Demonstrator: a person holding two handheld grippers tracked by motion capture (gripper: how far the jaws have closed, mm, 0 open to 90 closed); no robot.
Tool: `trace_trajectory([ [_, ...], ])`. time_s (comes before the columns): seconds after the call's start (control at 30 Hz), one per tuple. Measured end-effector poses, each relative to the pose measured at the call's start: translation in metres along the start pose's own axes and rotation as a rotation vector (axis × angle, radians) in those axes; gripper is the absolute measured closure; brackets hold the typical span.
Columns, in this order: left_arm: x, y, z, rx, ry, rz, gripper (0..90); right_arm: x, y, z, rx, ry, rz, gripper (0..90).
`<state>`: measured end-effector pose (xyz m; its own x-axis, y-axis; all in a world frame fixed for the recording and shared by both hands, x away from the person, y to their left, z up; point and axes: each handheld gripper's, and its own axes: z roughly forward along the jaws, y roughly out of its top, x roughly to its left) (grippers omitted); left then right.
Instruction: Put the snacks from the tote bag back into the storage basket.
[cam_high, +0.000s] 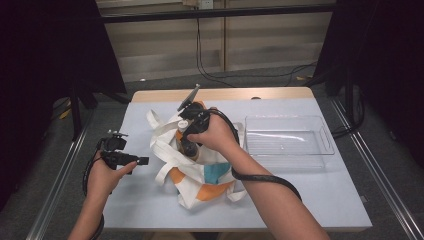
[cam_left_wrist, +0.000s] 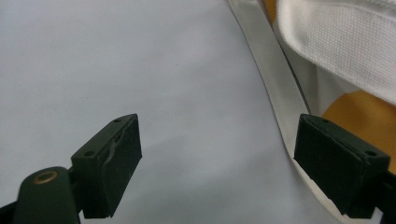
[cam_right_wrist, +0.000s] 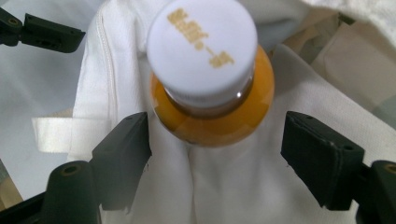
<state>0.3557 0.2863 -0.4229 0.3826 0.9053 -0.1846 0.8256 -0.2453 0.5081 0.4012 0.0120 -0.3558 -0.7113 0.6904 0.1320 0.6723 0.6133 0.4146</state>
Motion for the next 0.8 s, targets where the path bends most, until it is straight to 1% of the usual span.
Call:
trace_trajectory([
  [0.03,-0.001,0.000,0.001,-0.013,0.003,-0.014,14.8,0.000,0.001,0.000,-0.002,0.000,0.002,23.2],
  [0.07,0.000,0.000,0.001,-0.002,0.001,-0.001,14.8,0.000,0.002,0.001,0.004,0.003,0.000,23.0],
  [0.2,0.001,-0.001,0.001,0.004,-0.008,-0.001,14.8,0.001,0.005,0.005,0.008,0.006,-0.003,22.8],
  [0.27,0.000,-0.001,0.001,0.001,-0.001,-0.002,14.8,0.001,0.007,0.007,0.009,0.004,-0.005,22.8],
  [0.3,0.001,-0.001,0.001,0.003,-0.006,-0.002,14.9,0.001,0.008,0.008,0.013,0.010,0.000,22.9],
  [0.33,0.000,-0.001,0.002,-0.007,-0.010,-0.017,14.8,0.001,0.009,0.009,0.017,0.010,-0.001,22.9],
  [0.4,0.000,-0.001,0.002,-0.005,-0.008,-0.013,14.9,0.002,0.011,0.010,0.023,0.010,0.000,23.2],
  [0.43,0.001,-0.001,0.002,-0.010,-0.007,-0.018,14.9,0.001,0.011,0.011,0.019,0.011,-0.004,23.6],
  [0.47,0.001,-0.001,0.001,-0.001,-0.004,-0.007,14.9,0.001,0.012,0.011,0.021,0.009,-0.001,23.7],
  [0.53,0.001,-0.001,0.001,0.001,-0.009,-0.010,14.9,0.001,0.013,0.011,0.025,0.012,0.001,24.2],
  [0.6,0.002,-0.001,0.001,0.005,-0.010,-0.003,14.9,0.002,0.014,0.012,0.019,0.012,0.011,24.8],
  [0.63,0.002,-0.001,0.001,0.004,-0.009,-0.004,14.9,0.001,0.014,0.013,0.027,0.012,0.003,25.0],
  [0.7,0.001,-0.001,0.002,-0.004,-0.011,-0.015,15.0,0.000,0.015,0.015,0.023,0.013,0.004,25.2],
  [0.73,0.000,-0.001,0.002,-0.006,-0.008,-0.015,15.0,0.000,0.015,0.015,0.033,0.013,0.003,25.5],
  [0.77,0.000,-0.001,0.002,-0.006,-0.011,-0.016,15.0,0.000,0.015,0.016,0.031,0.014,0.003,25.6],
  [0.8,0.001,-0.001,0.001,0.008,-0.013,-0.007,15.0,0.000,0.015,0.017,0.038,0.011,0.002,25.6],
])
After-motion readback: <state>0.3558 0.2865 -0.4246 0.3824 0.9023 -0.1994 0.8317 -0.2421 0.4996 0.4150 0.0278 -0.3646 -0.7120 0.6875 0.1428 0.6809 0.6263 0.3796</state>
